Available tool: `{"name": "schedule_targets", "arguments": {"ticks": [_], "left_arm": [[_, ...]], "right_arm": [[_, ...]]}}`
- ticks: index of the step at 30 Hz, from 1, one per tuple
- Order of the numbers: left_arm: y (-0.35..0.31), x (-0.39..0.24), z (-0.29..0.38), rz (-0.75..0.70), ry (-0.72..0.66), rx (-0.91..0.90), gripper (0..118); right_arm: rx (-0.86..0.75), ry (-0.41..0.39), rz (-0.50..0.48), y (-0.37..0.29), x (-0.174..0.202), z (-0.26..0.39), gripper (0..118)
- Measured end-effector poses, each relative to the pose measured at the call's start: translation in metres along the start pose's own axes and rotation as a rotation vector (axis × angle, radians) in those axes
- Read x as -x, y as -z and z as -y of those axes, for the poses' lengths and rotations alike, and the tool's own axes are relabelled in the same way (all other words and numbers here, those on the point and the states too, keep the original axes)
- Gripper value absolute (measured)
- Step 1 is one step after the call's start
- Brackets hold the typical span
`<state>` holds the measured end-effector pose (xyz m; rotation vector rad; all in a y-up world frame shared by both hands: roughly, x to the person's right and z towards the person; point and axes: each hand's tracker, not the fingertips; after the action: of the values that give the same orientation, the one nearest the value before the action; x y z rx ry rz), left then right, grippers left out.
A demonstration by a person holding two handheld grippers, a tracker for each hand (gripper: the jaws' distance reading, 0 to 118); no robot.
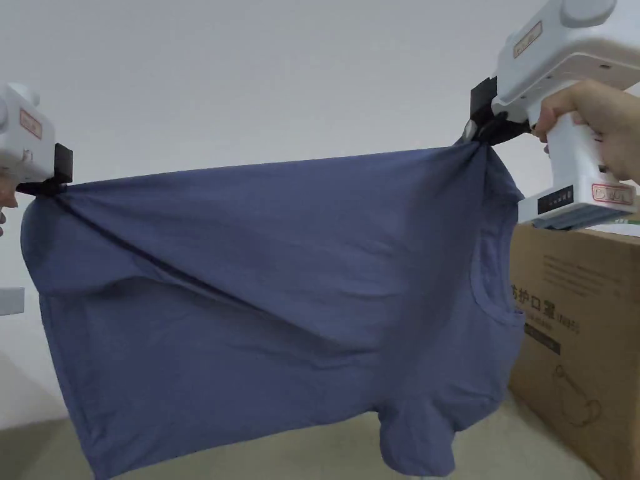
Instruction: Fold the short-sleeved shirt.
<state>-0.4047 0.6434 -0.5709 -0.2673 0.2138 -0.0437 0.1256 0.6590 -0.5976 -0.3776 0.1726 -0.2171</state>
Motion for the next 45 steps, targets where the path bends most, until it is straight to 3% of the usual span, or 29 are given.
{"name": "schedule_targets", "arguments": {"ticks": [7,15,20,23,28,31,37,43,45], "left_arm": [[0.052,-0.014,0.072,-0.033,0.043,0.106,1],[0.169,-0.025,0.253,-0.116,0.024,0.344,1],[0.213,-0.038,0.358,-0.128,-0.004,0.533,1],[0.209,-0.047,0.402,-0.137,0.008,0.566,1],[0.189,-0.039,0.448,-0.122,0.005,0.613,1],[0.156,-0.021,0.460,-0.096,-0.083,0.578,1],[0.065,0.011,0.493,-0.063,-0.140,0.534,1],[-0.066,0.019,0.536,-0.041,-0.146,0.516,1],[-0.096,0.030,0.558,-0.029,-0.194,0.571,1]], "right_arm": [[0.146,0.024,0.029,0.082,-0.023,0.063,2],[0.452,0.075,0.073,0.219,-0.056,0.236,2],[0.642,0.069,0.102,0.316,-0.089,0.327,2],[0.666,0.084,0.117,0.345,-0.101,0.367,2],[0.718,0.087,0.123,0.329,-0.101,0.407,2],[0.663,0.076,0.094,0.302,-0.102,0.413,2],[0.570,0.086,0.034,0.180,-0.102,0.454,2],[0.520,0.055,0.064,0.049,-0.093,0.522,2],[0.501,0.097,0.075,0.005,-0.092,0.547,2]]}}
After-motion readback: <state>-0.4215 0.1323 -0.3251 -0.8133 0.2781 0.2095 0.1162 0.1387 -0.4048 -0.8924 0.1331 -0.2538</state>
